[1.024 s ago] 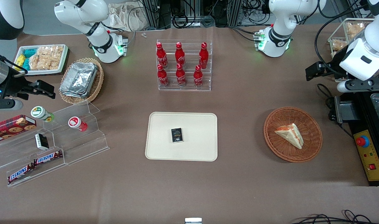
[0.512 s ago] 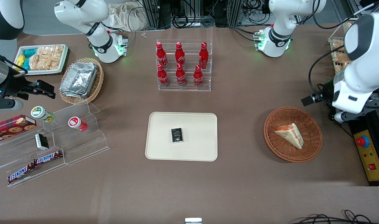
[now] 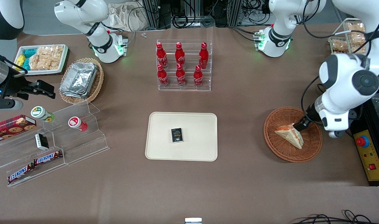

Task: Place sandwich from basket to tray
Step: 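Move the left gripper down over the sandwich in the wicker basket, then close the left gripper on the triangular sandwich and lift it, then carry the held sandwich with the left gripper over the cream tray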

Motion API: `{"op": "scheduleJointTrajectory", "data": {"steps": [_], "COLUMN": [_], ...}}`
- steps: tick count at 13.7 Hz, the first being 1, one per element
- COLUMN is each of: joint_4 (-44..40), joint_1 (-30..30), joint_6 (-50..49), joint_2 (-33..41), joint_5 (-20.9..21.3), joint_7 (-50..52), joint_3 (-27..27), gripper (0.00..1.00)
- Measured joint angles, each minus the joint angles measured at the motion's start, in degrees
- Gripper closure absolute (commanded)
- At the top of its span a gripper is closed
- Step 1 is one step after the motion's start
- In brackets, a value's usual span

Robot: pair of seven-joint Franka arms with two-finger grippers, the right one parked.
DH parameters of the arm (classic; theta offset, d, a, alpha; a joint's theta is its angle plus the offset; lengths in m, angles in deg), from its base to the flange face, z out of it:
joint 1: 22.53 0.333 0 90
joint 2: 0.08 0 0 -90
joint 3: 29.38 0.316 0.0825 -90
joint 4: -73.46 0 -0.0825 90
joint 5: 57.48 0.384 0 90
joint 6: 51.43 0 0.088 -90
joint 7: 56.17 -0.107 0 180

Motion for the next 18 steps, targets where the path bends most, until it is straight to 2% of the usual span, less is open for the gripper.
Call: {"op": "scheduleJointTrajectory", "data": {"steps": [6, 7, 8, 9, 15, 18], "joint_4": [1.49, 2.51, 3.32, 3.64, 2.81, -0.72], "joint_1": [-0.01, -0.03, -0.02, -0.01, -0.04, -0.53], "joint_6": [10.98, 13.49, 15.24, 15.96, 15.05, 1.81], "joint_2": [-10.81, -11.76, -12.48, -12.95, -10.81, -4.05], "joint_5": [0.01, 0.01, 0.01, 0.01, 0.01, -0.01], "joint_7": [3.38, 3.47, 3.48, 3.48, 3.5, 3.49], "joint_3": [0.34, 0.62, 1.03, 1.38, 1.6, 0.5], "gripper": [0.02, 0.33, 0.79, 1.0, 1.0, 1.0]}}
